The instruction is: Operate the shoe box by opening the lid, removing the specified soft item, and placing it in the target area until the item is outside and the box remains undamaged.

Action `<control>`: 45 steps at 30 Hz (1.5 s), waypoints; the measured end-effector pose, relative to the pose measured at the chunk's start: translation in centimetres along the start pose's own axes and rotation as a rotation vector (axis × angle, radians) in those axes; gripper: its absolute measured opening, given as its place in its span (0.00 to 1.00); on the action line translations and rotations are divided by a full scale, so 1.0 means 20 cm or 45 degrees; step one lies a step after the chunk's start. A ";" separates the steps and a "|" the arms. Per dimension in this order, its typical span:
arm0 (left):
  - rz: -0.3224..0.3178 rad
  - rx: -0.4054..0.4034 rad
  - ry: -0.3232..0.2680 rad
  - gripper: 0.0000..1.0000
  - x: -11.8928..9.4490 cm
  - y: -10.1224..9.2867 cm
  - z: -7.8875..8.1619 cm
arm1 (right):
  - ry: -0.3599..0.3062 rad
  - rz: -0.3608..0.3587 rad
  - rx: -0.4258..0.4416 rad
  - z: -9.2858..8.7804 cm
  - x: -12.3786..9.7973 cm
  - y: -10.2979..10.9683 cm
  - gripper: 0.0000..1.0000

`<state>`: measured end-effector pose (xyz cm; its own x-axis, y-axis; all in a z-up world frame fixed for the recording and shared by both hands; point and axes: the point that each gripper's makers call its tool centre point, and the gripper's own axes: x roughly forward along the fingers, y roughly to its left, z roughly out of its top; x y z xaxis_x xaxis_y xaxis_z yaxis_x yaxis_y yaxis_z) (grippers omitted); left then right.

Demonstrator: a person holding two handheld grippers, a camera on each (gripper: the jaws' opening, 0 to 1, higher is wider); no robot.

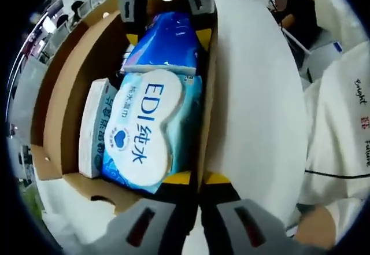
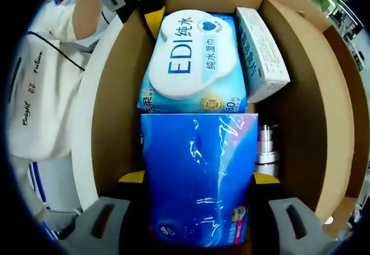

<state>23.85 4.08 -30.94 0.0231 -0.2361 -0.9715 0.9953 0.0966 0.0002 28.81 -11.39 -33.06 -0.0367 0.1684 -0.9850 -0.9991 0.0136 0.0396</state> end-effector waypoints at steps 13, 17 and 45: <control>0.006 0.044 0.078 0.02 0.02 0.00 0.00 | 0.074 0.009 0.008 -0.01 0.01 0.03 0.70; 0.062 0.115 0.153 0.02 0.03 -0.02 -0.01 | 0.087 0.006 0.008 -0.01 0.01 0.03 0.69; 0.070 0.133 0.115 0.02 0.03 -0.03 -0.05 | 0.115 0.008 0.043 0.01 -0.04 0.02 0.60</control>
<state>23.21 4.92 -31.68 0.0739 -0.1444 -0.9868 0.9972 0.0046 0.0740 28.53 -11.32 -32.20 -0.0464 0.0791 -0.9958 -0.9977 0.0461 0.0502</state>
